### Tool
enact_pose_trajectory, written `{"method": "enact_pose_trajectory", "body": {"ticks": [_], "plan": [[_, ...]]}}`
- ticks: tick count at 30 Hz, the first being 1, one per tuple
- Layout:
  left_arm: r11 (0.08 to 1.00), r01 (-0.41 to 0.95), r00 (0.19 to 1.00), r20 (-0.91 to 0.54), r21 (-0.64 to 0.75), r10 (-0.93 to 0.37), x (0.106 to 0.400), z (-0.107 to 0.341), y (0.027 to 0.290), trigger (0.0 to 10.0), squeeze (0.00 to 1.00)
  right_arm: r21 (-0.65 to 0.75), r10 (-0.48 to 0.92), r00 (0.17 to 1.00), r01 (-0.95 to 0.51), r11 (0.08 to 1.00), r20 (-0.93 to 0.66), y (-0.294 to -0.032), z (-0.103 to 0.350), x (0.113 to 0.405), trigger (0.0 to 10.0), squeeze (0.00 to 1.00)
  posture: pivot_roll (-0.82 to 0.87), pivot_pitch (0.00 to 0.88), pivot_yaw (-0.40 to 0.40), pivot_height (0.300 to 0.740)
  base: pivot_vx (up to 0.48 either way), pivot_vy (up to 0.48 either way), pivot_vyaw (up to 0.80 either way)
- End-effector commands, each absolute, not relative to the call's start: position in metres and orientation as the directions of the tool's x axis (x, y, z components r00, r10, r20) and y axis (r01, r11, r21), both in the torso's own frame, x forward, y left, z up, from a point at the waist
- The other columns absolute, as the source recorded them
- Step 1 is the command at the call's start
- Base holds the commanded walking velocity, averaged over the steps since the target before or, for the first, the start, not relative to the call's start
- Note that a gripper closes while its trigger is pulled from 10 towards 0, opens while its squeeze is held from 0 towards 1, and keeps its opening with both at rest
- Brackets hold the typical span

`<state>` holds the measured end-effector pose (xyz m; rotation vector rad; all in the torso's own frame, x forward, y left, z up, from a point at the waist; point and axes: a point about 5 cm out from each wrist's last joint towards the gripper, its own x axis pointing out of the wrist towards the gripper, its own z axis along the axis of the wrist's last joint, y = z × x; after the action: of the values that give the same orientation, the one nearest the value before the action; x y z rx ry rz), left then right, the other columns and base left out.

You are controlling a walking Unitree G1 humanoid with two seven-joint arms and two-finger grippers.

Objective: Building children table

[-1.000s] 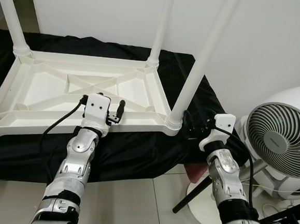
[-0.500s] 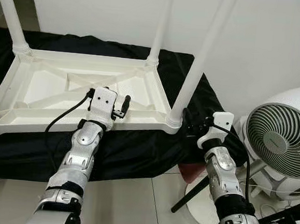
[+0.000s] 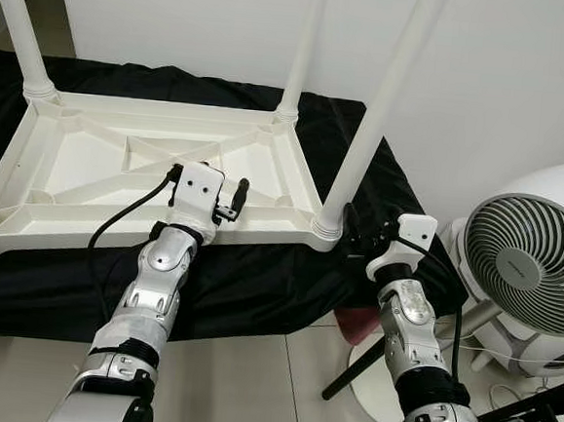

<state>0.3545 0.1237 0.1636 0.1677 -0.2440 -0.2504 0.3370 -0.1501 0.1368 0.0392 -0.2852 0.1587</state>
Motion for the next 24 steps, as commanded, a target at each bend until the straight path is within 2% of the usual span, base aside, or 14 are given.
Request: {"method": "enact_pose_trajectory", "body": {"ticks": [1,7,12,18,24], "plan": [[0.966,0.199,0.951,0.206,0.167,-0.231,0.355,0.159,0.120,10.0,0.00,0.001,0.155,0.944,-0.162,0.987,0.291,-0.149,0.138,0.335,10.0,0.00,-0.05,0.000,-0.118,0.740,0.000,0.000,0.00],[0.966,0.233,0.952,0.177,0.114,-0.251,0.348,0.151,0.116,10.0,0.00,-0.008,0.161,0.945,-0.166,0.986,0.285,-0.147,0.132,0.330,10.0,0.00,-0.03,0.000,-0.122,0.740,0.000,0.000,0.00],[0.948,0.295,0.933,0.175,0.121,-0.313,0.327,0.139,0.113,10.0,0.00,-0.064,0.207,0.944,-0.197,0.978,0.255,-0.146,0.121,0.323,10.0,0.00,0.00,0.000,-0.146,0.740,0.000,0.000,0.00],[0.949,0.292,0.934,0.179,0.115,-0.309,0.320,0.137,0.117,10.0,0.00,-0.068,0.202,0.947,-0.191,0.979,0.250,-0.149,0.119,0.320,10.0,0.00,0.01,0.000,-0.152,0.740,0.000,0.000,0.00],[0.964,0.232,0.951,0.176,0.129,-0.253,0.314,0.132,0.125,10.0,0.00,-0.054,0.194,0.954,-0.186,0.981,0.229,-0.150,0.114,0.314,10.0,0.00,0.03,0.000,-0.171,0.740,0.000,0.000,0.00]]}}
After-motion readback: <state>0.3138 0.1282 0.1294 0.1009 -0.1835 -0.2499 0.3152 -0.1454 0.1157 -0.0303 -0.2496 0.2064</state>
